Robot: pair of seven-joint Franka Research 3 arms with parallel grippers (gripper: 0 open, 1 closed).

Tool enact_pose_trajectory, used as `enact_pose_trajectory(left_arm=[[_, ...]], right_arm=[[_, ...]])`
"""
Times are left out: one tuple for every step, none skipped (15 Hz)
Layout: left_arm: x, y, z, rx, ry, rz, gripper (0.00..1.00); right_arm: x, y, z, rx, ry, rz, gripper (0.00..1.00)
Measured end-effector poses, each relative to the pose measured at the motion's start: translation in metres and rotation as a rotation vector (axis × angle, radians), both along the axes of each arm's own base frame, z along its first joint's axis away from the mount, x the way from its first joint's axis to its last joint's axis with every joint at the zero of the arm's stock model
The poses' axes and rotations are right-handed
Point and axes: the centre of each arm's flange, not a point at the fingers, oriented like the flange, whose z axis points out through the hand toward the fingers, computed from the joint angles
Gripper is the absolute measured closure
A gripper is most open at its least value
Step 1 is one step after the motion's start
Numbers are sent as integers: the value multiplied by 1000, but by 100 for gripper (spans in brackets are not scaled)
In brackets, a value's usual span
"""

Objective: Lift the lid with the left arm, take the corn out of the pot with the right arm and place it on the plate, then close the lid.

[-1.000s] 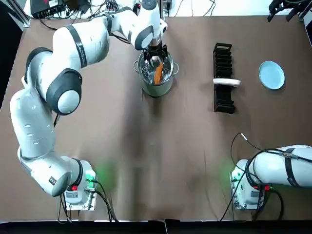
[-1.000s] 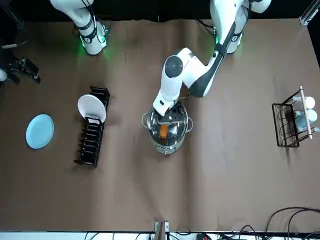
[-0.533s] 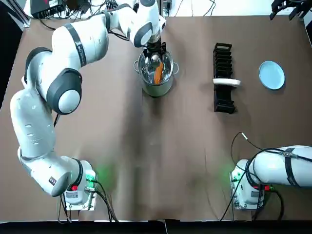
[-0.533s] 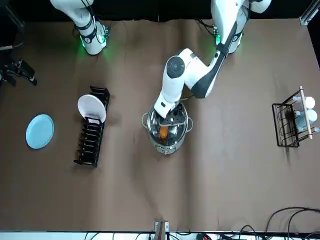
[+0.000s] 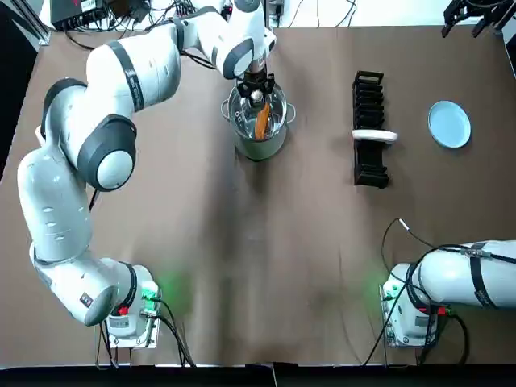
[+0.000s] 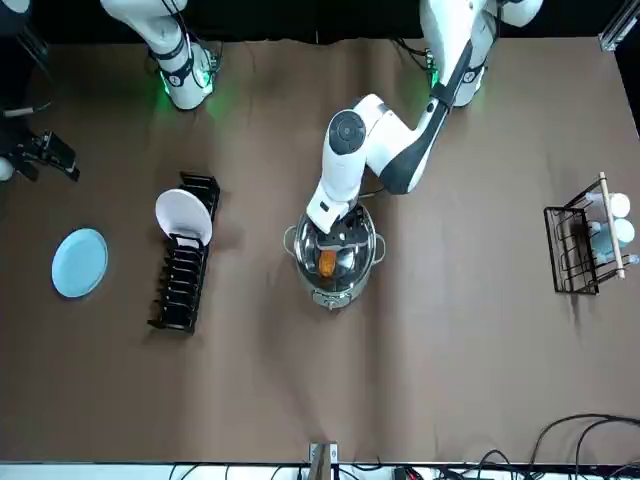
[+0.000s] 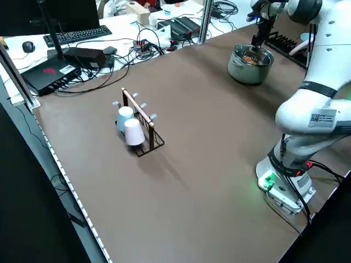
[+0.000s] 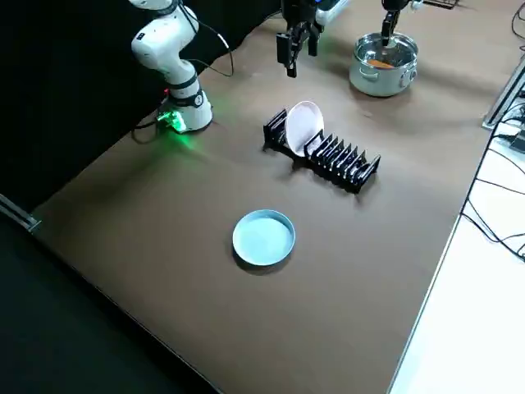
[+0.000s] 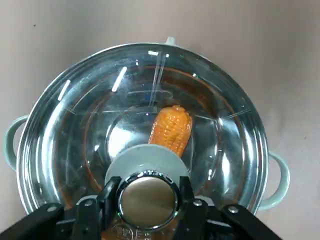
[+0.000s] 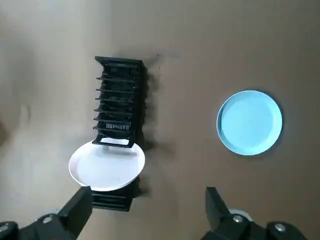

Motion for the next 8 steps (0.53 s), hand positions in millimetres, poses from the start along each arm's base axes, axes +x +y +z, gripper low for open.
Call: enact_pose_trajectory(left_arm=[[0, 0, 0, 0, 0, 0, 46], [0, 0, 0, 2, 1, 1, 49], [0, 0, 0, 2, 1, 1, 49], [0, 0, 0, 2, 1, 1, 49], [0, 0, 0, 2, 1, 1, 49], [0, 0, 1, 2, 1, 1, 49], [0, 0, 1, 1, 1, 2, 49], [1, 0, 2, -1, -2, 7, 49]], right_arm=[[1, 0, -2, 0, 4, 0, 0], [1, 0, -3, -1, 6, 0, 0], [1, 0, -3, 0, 8, 0, 0], [1, 0, -3, 0, 10, 0, 0], [1, 1, -4, 0, 12, 1, 0], [0, 1, -4, 0, 19, 2, 0], [0, 3, -5, 1, 23, 4, 0], [0, 4, -5, 1, 25, 7, 0]])
